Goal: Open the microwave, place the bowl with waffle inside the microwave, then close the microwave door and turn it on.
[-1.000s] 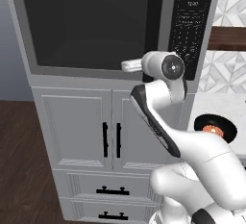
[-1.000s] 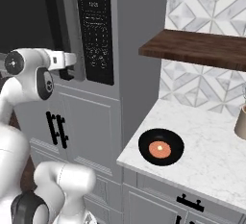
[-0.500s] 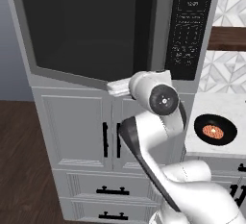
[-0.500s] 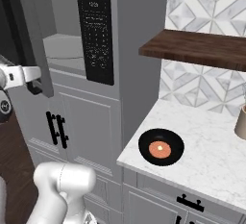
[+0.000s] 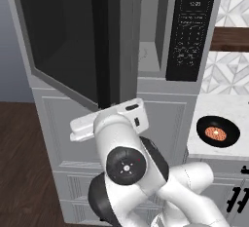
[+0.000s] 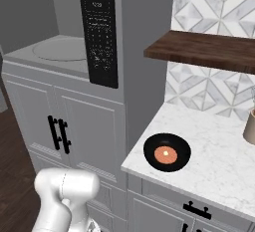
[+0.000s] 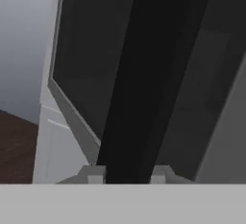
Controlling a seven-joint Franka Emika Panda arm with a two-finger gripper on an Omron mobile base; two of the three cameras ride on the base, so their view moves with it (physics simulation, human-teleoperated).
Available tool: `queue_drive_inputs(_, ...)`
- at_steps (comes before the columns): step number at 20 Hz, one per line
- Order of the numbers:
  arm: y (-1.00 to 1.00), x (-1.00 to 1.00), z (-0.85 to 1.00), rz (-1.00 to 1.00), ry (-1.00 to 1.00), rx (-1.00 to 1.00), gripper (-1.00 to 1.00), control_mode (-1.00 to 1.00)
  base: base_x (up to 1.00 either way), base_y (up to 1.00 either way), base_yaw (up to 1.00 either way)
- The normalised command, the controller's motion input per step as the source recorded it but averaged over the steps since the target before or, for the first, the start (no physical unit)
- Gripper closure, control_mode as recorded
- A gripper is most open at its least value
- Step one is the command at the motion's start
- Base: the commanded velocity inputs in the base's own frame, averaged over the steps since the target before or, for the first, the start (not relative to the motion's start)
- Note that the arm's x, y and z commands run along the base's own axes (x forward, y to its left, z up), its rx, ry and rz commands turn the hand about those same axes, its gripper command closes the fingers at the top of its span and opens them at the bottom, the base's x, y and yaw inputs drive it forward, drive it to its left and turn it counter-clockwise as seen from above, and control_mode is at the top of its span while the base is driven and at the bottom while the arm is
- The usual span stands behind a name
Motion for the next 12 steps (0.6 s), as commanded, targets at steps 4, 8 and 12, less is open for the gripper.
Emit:
queue_drive_inputs(4,1.0,-1.0,-0.14,0.0,-0.01,0.0,-1.0,-1.0,0.0,0.0,0.0)
queue_drive_inputs(8,0.12,-1.0,-0.02,-0.02,-0.15,0.17,-1.0,-1.0,0.0,0.0,0.0)
queue_drive_inputs(12,-0.25,-1.0,0.0,-0.01,-0.24,0.27,-1.0,-1.0,0.0,0.0,0.0)
